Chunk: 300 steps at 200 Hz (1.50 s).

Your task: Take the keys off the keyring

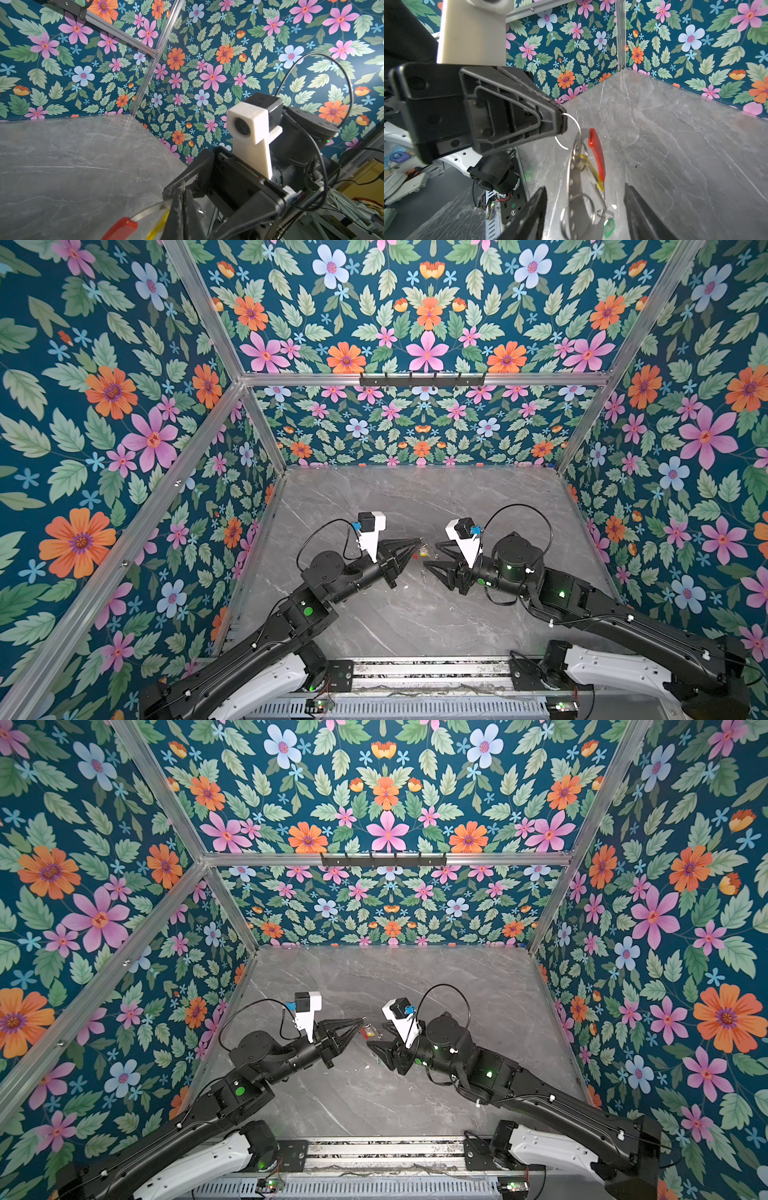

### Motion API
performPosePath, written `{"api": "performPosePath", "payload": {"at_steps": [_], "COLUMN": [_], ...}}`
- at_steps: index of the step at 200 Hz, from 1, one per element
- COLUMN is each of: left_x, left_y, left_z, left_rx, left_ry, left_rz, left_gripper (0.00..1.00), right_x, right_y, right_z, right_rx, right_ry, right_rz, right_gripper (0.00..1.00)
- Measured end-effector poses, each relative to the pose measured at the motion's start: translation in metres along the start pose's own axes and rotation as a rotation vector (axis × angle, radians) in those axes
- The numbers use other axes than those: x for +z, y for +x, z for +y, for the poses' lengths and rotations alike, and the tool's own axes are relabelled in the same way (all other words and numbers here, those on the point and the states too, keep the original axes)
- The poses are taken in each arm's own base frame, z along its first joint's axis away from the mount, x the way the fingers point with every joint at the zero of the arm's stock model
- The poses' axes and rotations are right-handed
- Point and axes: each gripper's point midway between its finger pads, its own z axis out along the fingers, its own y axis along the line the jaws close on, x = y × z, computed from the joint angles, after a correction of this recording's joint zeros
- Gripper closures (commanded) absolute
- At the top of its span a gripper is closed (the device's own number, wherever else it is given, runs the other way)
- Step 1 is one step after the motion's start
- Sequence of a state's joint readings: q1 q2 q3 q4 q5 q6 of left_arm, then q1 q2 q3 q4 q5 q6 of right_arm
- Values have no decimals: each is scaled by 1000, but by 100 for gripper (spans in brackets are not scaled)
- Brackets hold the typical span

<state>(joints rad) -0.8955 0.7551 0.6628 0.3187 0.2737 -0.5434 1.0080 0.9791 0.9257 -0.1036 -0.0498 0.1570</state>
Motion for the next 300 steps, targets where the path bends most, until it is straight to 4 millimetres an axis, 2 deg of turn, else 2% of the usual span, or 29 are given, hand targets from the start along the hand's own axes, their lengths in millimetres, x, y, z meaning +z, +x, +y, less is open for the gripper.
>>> {"api": "performPosePath", "payload": {"at_steps": [30,66,110,220,300], "left_x": [-1,-2,-2,3,5], "left_y": [0,-3,-3,-2,-1], "left_z": [-4,-7,-9,0,3], "left_rx": [1,4,26,66,72], "left_ry": [18,28,29,-32,-50], "left_rz": [3,-8,-11,-7,-7], "left_gripper": [100,100,100,100,100], "right_x": [4,8,7,7,12], "right_y": [1,1,-4,-2,3], "right_z": [0,6,10,4,7], "right_rx": [-11,-28,-55,-70,-79], "right_ry": [-3,-33,-50,2,18], "right_rz": [11,24,25,80,132], "right_gripper": [58,82,100,100,100]}}
